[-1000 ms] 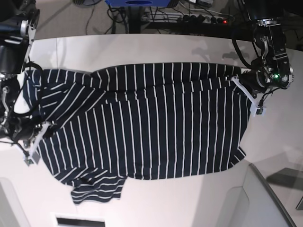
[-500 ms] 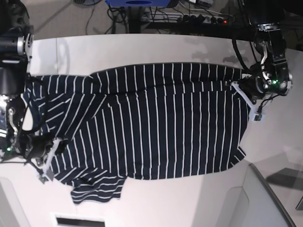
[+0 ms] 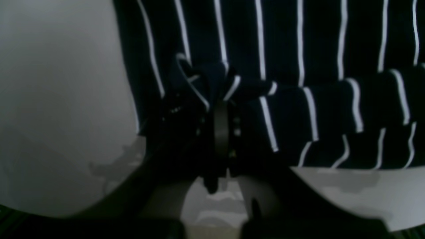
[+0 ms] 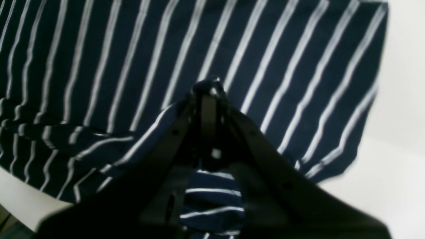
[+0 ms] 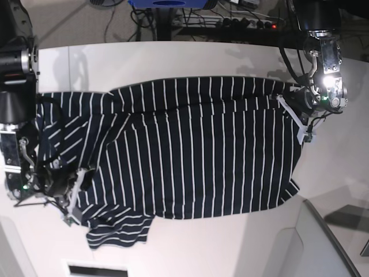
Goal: Layout the t-shirt on the table in an organized manner, then fold the t-shirt properly
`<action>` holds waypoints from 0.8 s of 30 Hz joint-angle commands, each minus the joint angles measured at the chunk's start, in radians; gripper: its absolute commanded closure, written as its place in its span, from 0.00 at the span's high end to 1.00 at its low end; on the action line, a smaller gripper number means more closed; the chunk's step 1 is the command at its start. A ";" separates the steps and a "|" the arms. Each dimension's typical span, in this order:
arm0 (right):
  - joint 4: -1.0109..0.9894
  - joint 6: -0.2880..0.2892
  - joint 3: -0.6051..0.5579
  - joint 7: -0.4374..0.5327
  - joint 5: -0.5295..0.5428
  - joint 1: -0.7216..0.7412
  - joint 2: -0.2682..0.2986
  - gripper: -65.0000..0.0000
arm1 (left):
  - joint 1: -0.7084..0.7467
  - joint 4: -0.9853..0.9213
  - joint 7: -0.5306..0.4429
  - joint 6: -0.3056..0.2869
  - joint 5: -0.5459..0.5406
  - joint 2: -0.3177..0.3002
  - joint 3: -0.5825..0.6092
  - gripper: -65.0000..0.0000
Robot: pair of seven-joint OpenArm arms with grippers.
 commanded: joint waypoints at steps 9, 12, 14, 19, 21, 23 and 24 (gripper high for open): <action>-0.124 0.002 -0.061 0.092 0.014 0.110 0.009 0.01 | -0.037 0.005 -0.006 -0.003 0.000 -0.016 -0.008 0.00; -0.133 0.002 -0.062 0.097 0.014 0.108 0.007 0.01 | -0.051 -0.027 -0.010 -0.003 0.000 -0.016 -0.005 0.00; -0.133 0.002 -0.062 0.125 0.014 0.099 0.009 0.01 | -0.065 -0.047 -0.012 -0.003 0.000 -0.016 -0.001 0.00; -0.141 0.002 -0.064 0.138 0.014 0.099 0.009 0.01 | -0.088 -0.073 -0.042 -0.003 0.000 -0.016 -0.001 0.00; -0.141 0.002 -0.064 0.140 0.014 0.099 0.009 0.01 | -0.091 -0.084 -0.042 -0.003 0.000 -0.016 -0.001 0.00; -0.141 0.002 -0.064 0.140 0.014 0.099 0.009 0.01 | -0.103 -0.086 -0.045 -0.001 0.000 -0.016 0.000 0.00; -0.141 0.002 -0.064 0.140 0.014 0.099 0.009 0.01 | -0.106 -0.092 -0.045 -0.001 0.000 -0.016 0.000 0.00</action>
